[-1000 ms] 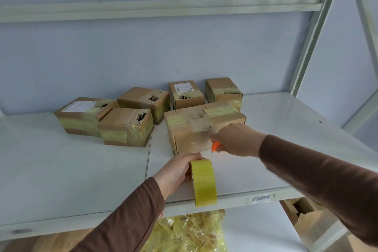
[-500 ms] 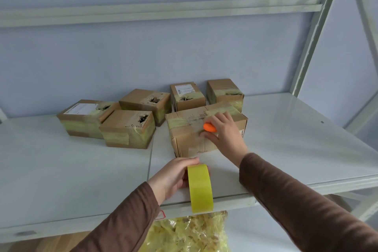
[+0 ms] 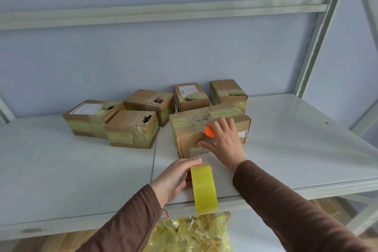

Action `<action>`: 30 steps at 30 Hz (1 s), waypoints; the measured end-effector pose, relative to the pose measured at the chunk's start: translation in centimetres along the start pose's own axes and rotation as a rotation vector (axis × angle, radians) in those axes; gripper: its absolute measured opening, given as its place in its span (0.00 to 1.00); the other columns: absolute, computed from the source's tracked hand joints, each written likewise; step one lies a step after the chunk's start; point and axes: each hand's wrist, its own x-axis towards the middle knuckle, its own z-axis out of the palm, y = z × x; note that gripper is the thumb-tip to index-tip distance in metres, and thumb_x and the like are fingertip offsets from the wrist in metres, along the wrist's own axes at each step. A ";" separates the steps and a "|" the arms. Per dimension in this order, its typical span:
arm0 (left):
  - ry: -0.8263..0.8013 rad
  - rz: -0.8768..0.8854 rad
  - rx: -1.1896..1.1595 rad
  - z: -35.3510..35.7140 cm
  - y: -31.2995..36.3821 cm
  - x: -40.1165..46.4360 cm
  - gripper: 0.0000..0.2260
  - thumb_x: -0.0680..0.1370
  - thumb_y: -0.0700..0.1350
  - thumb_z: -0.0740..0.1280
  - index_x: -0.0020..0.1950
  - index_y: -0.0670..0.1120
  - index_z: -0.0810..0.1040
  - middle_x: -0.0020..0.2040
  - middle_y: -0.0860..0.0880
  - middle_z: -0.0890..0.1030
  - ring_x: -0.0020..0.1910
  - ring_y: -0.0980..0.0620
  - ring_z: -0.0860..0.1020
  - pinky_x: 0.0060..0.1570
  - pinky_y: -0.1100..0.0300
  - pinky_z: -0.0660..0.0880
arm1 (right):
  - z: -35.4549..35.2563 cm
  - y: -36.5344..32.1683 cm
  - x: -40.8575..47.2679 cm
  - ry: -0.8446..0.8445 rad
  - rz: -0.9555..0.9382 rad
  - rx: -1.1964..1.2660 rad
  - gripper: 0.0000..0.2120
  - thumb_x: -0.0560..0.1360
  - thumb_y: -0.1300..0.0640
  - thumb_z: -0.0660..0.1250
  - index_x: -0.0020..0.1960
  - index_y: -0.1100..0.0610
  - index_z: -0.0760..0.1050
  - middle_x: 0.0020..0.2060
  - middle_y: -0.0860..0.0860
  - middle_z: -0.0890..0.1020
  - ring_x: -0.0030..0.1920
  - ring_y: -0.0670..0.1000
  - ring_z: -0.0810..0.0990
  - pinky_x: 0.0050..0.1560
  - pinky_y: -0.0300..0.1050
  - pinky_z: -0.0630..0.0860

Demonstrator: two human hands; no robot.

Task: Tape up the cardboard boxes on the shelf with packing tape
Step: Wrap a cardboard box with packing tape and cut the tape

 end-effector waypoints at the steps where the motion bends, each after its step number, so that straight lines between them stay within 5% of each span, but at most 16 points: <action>1: -0.001 0.009 -0.005 -0.1 0.0 0.0 0.17 0.84 0.47 0.63 0.58 0.35 0.84 0.58 0.35 0.84 0.53 0.43 0.83 0.66 0.45 0.75 | 0.1 0.3 -0.2 -0.011 -0.033 -0.033 0.27 0.70 0.41 0.78 0.60 0.57 0.76 0.54 0.54 0.77 0.52 0.57 0.71 0.50 0.54 0.76; 5: -0.015 0.048 0.004 -0.1 0.0 -0.1 0.15 0.83 0.47 0.66 0.56 0.37 0.85 0.58 0.36 0.84 0.56 0.43 0.82 0.66 0.45 0.76 | -0.3 0.5 -0.1 0.044 -0.032 0.048 0.21 0.73 0.52 0.79 0.60 0.60 0.76 0.55 0.56 0.78 0.52 0.57 0.71 0.52 0.53 0.74; 8: -0.034 0.093 0.064 0.1 0.2 -0.4 0.13 0.83 0.48 0.66 0.54 0.41 0.86 0.56 0.41 0.86 0.51 0.50 0.84 0.50 0.57 0.81 | -1.6 -0.4 0.0 0.185 0.108 0.277 0.09 0.78 0.62 0.71 0.57 0.59 0.75 0.52 0.54 0.77 0.50 0.55 0.73 0.50 0.51 0.73; 11: -0.013 0.172 0.055 -0.1 0.7 -0.3 0.12 0.82 0.47 0.67 0.53 0.43 0.87 0.56 0.41 0.86 0.54 0.48 0.84 0.57 0.55 0.79 | -4.8 -1.7 -1.5 0.174 0.315 0.595 0.05 0.82 0.58 0.64 0.53 0.50 0.69 0.45 0.44 0.78 0.43 0.49 0.81 0.43 0.47 0.77; 17: 0.018 0.302 0.073 0.0 2.3 0.7 0.14 0.82 0.52 0.67 0.58 0.45 0.86 0.56 0.44 0.86 0.57 0.46 0.84 0.57 0.55 0.78 | -10.5 -5.2 -7.2 -0.141 0.369 1.054 0.14 0.82 0.43 0.65 0.53 0.53 0.71 0.44 0.53 0.85 0.42 0.53 0.86 0.43 0.50 0.82; 20: 0.027 0.344 0.117 1.0 3.6 1.4 0.13 0.83 0.51 0.66 0.59 0.45 0.85 0.55 0.45 0.87 0.58 0.47 0.84 0.55 0.56 0.79 | -12.2 -7.0 -8.5 -0.275 0.375 1.043 0.14 0.82 0.44 0.64 0.65 0.45 0.71 0.37 0.44 0.76 0.36 0.43 0.72 0.39 0.36 0.72; 22: 0.032 0.384 0.210 1.7 5.2 1.7 0.13 0.83 0.52 0.66 0.58 0.46 0.86 0.53 0.48 0.87 0.55 0.50 0.85 0.49 0.61 0.80 | -13.5 -7.5 -8.0 -0.212 0.391 1.014 0.20 0.81 0.45 0.64 0.72 0.41 0.68 0.36 0.42 0.74 0.36 0.41 0.71 0.41 0.32 0.70; 24: 0.088 0.447 0.233 1.8 7.5 2.2 0.13 0.84 0.51 0.65 0.56 0.46 0.86 0.52 0.48 0.88 0.54 0.49 0.86 0.53 0.55 0.80 | -14.8 -7.6 -7.4 -0.161 0.387 0.981 0.22 0.82 0.46 0.64 0.75 0.41 0.65 0.34 0.42 0.73 0.35 0.40 0.70 0.42 0.30 0.69; 27: 0.192 0.540 0.138 0.0 12.2 3.3 0.12 0.84 0.49 0.65 0.53 0.45 0.85 0.49 0.46 0.88 0.51 0.47 0.86 0.50 0.55 0.81 | -15.8 -7.9 -7.5 -0.201 0.443 0.977 0.19 0.81 0.45 0.64 0.72 0.34 0.70 0.34 0.47 0.67 0.36 0.43 0.68 0.40 0.33 0.66; 30: 0.166 0.531 0.332 -1.4 15.2 5.2 0.11 0.83 0.51 0.66 0.51 0.50 0.87 0.50 0.53 0.87 0.52 0.54 0.83 0.52 0.59 0.80 | -16.4 -8.1 -7.3 -0.263 0.515 1.039 0.19 0.78 0.36 0.65 0.67 0.38 0.77 0.42 0.61 0.75 0.40 0.54 0.75 0.42 0.45 0.72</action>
